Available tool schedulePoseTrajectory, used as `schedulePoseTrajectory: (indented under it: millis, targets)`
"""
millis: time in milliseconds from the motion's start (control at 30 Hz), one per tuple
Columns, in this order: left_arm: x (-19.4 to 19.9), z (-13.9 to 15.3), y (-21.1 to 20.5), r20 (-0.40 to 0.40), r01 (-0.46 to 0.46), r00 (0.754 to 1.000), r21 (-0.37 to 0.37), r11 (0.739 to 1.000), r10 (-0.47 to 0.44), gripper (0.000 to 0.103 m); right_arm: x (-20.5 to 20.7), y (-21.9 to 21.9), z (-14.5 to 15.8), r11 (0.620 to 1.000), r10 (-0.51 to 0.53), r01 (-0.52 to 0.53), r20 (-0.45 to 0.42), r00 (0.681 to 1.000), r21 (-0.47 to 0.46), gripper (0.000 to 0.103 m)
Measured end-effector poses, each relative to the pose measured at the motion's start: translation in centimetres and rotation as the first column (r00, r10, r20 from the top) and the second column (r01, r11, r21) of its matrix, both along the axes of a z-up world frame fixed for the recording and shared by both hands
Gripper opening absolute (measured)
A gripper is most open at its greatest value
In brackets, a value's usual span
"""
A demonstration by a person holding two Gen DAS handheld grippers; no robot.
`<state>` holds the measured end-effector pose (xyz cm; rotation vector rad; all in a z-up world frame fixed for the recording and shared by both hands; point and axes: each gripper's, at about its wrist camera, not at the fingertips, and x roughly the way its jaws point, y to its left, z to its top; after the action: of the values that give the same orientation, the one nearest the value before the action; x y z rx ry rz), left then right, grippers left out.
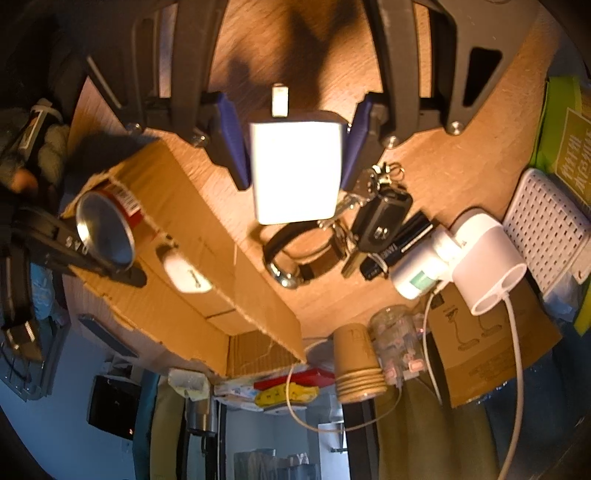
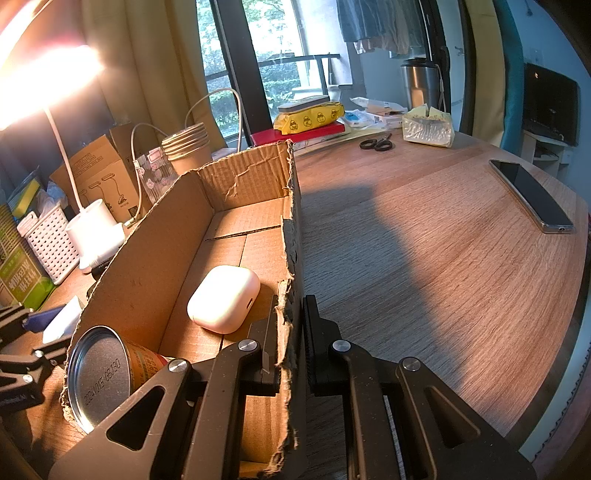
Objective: Organize rigid objects
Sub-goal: 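Carry the white charger with the left tool over the box and lower it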
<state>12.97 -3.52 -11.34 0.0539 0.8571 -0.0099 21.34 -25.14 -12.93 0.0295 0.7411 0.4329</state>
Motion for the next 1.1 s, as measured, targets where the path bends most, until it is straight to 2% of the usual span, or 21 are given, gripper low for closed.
schedulePoseTrajectory:
  millis: [433,667,1100]
  targets:
    - [0.6,3.3,-1.3,0.09,0.018,0.996,-0.013,1.0,-0.017,0.05,0.0,0.0,0.0,1.0,0.0,0.0,0.0,1.0,0.0,0.011]
    - [1.8,4.7,-2.6,0.131,0.051,0.99,0.005,0.999,-0.051,0.05,0.0,0.0,0.0,1.0,0.0,0.0,0.0,1.0,0.0,0.011]
    - [3.3,5.6,-5.0,0.161,0.097,0.982,0.021,0.995,-0.099,0.05,0.0,0.0,0.0,1.0,-0.001,0.001,0.0,1.0,0.0,0.011]
